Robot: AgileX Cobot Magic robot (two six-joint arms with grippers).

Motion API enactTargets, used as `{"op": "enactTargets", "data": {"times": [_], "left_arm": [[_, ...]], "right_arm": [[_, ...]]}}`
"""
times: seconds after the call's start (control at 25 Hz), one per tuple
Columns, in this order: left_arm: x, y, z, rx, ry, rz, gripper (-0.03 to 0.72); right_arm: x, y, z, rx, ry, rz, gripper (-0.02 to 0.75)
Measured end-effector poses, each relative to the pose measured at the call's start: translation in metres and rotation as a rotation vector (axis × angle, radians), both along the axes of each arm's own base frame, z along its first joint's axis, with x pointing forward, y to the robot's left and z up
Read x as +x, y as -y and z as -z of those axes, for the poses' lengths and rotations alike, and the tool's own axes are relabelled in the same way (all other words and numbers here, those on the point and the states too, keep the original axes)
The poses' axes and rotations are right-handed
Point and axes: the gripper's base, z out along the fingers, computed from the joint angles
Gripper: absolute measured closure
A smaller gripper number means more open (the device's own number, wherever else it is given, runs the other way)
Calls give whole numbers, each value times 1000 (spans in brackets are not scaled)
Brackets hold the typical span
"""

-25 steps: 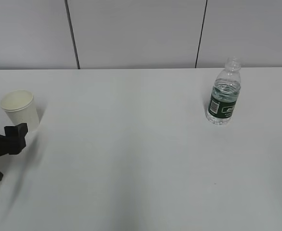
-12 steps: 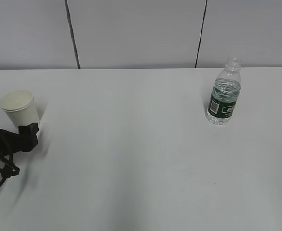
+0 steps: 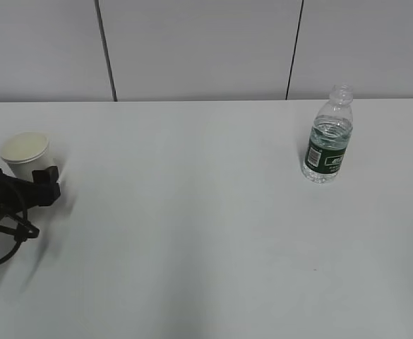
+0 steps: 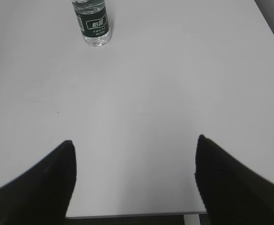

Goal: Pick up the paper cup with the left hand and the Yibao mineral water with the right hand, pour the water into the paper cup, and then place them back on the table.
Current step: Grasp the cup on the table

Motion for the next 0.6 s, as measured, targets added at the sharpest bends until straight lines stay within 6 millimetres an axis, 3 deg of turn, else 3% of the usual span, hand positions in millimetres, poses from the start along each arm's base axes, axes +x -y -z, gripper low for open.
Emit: {"op": "enactTargets", "data": {"times": [0.36,0.6], "left_arm": [[21,3,11,0,23,13,69],[22,3,15,0,34,11,87]], "right_arm": [[0,0,0,0,0,0,153],[0,0,0,0,0,0,153]]}}
